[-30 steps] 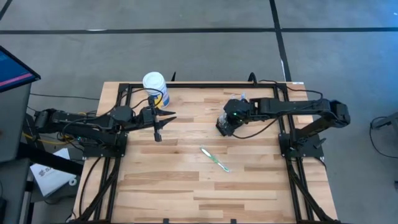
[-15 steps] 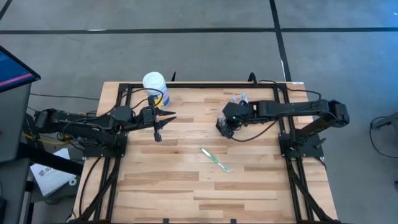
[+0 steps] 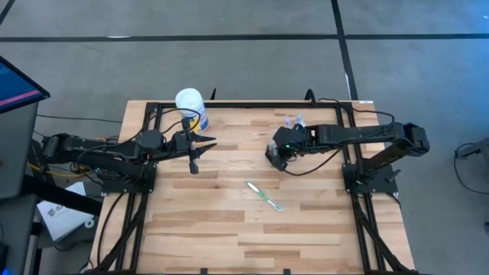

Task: Pick & Place toothbrushing station
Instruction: Put the green toothbrush into the mesh organizer

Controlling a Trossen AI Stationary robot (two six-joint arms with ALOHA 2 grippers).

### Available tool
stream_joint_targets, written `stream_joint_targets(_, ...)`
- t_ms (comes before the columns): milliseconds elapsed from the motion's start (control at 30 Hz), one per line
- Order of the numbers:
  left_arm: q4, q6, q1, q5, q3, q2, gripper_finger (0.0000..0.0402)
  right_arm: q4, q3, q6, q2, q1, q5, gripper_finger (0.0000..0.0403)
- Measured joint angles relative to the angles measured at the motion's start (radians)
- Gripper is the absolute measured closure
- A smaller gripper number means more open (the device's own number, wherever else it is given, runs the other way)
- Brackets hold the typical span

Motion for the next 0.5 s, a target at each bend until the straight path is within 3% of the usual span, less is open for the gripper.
stream_joint_targets(500,0.000,0.000,0.000,0.000,0.000,0.000,0.0335,-0.041,0.000,-0.017,-0.001,-0.003,0.001,0.0282)
